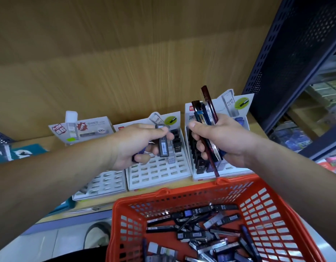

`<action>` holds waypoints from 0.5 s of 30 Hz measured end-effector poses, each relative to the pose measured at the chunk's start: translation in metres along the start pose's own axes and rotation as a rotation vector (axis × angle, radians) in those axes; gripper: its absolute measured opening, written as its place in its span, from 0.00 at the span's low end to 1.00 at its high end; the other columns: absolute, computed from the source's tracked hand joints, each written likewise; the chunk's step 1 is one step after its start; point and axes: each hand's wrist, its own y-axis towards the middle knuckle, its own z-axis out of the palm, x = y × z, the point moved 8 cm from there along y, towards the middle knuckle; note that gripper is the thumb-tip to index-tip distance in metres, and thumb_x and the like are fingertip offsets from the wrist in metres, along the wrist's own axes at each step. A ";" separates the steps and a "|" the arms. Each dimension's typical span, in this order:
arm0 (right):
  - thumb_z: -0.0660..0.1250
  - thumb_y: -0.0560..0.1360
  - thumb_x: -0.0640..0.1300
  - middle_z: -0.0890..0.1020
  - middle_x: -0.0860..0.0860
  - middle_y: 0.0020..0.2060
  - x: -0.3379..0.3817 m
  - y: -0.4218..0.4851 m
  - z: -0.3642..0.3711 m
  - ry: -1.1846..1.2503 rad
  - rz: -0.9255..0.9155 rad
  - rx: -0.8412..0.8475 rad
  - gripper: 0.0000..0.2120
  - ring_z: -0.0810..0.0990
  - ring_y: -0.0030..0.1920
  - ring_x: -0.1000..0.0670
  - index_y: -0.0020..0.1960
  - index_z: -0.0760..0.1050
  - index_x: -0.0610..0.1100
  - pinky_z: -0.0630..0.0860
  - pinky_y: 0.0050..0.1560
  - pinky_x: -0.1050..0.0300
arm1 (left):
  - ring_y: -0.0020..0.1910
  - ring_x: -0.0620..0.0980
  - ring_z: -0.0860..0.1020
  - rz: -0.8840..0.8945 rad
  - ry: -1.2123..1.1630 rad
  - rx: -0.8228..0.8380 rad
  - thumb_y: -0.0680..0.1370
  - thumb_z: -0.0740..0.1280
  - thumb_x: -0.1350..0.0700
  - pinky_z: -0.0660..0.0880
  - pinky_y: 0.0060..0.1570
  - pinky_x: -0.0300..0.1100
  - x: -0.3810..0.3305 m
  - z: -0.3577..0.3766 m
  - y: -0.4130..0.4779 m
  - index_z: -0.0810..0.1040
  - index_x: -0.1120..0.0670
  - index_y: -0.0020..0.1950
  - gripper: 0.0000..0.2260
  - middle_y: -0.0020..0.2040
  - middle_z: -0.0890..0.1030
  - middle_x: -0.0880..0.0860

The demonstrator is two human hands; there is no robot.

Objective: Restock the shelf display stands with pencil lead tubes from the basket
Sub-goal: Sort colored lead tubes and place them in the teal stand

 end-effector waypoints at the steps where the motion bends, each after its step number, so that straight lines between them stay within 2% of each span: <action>1: 0.70 0.82 0.45 0.76 0.46 0.36 -0.002 -0.002 -0.004 0.015 0.005 0.000 0.10 0.74 0.31 0.48 0.48 0.73 0.41 0.74 0.30 0.53 | 0.33 0.51 0.68 0.024 0.025 -0.004 0.82 0.69 0.50 0.55 0.20 0.37 -0.003 0.003 0.004 0.86 0.54 0.56 0.10 0.46 0.77 0.60; 3: 0.70 0.82 0.46 0.75 0.46 0.36 -0.003 -0.005 -0.003 0.056 0.008 0.020 0.10 0.73 0.30 0.48 0.50 0.74 0.40 0.73 0.29 0.54 | 0.35 0.57 0.66 0.061 0.069 -0.054 0.79 0.74 0.53 0.55 0.21 0.36 -0.007 0.001 0.006 0.86 0.50 0.55 0.07 0.41 0.79 0.60; 7: 0.70 0.82 0.47 0.74 0.47 0.36 -0.007 -0.008 -0.015 0.085 0.016 -0.005 0.10 0.72 0.30 0.49 0.48 0.73 0.42 0.71 0.28 0.55 | 0.32 0.47 0.83 0.111 0.045 -0.109 0.79 0.72 0.61 0.53 0.19 0.35 -0.017 0.009 0.009 0.82 0.54 0.55 0.06 0.42 0.85 0.59; 9: 0.69 0.82 0.46 0.75 0.48 0.35 -0.007 -0.008 -0.020 0.079 0.006 -0.019 0.10 0.72 0.29 0.49 0.46 0.73 0.42 0.71 0.28 0.56 | 0.29 0.43 0.82 0.111 0.047 -0.133 0.80 0.72 0.59 0.53 0.19 0.35 -0.020 0.012 0.011 0.82 0.57 0.54 0.04 0.44 0.86 0.62; 10: 0.69 0.82 0.46 0.75 0.48 0.34 -0.007 -0.008 -0.022 0.076 0.000 -0.021 0.11 0.72 0.29 0.49 0.45 0.73 0.42 0.71 0.27 0.56 | 0.26 0.44 0.79 0.111 0.064 -0.146 0.81 0.72 0.56 0.54 0.19 0.34 -0.020 0.011 0.013 0.82 0.58 0.54 0.07 0.44 0.86 0.62; 11: 0.69 0.82 0.46 0.75 0.48 0.33 -0.007 -0.008 -0.023 0.068 -0.006 -0.020 0.11 0.72 0.29 0.49 0.44 0.73 0.42 0.71 0.27 0.56 | 0.28 0.46 0.79 0.114 0.084 -0.158 0.81 0.71 0.54 0.55 0.18 0.34 -0.020 0.010 0.016 0.82 0.59 0.54 0.09 0.45 0.87 0.62; 13: 0.69 0.82 0.46 0.75 0.49 0.32 -0.007 -0.008 -0.025 0.042 -0.013 -0.014 0.11 0.72 0.29 0.49 0.44 0.73 0.42 0.71 0.27 0.56 | 0.40 0.50 0.86 0.144 0.140 -0.167 0.81 0.70 0.59 0.60 0.19 0.34 -0.025 0.007 0.018 0.82 0.59 0.57 0.06 0.49 0.87 0.58; 14: 0.70 0.82 0.46 0.76 0.48 0.32 -0.007 -0.008 -0.025 0.030 -0.018 -0.014 0.10 0.73 0.29 0.49 0.45 0.73 0.42 0.72 0.27 0.56 | 0.44 0.51 0.87 0.163 0.193 -0.161 0.81 0.69 0.62 0.66 0.22 0.33 -0.028 0.008 0.019 0.81 0.58 0.59 0.07 0.51 0.87 0.55; 15: 0.70 0.82 0.45 0.76 0.48 0.33 -0.008 -0.008 -0.025 0.023 -0.022 -0.016 0.10 0.73 0.29 0.49 0.46 0.73 0.42 0.72 0.27 0.56 | 0.46 0.51 0.87 0.178 0.261 -0.150 0.81 0.68 0.65 0.74 0.30 0.34 -0.030 0.009 0.019 0.80 0.56 0.61 0.10 0.53 0.87 0.54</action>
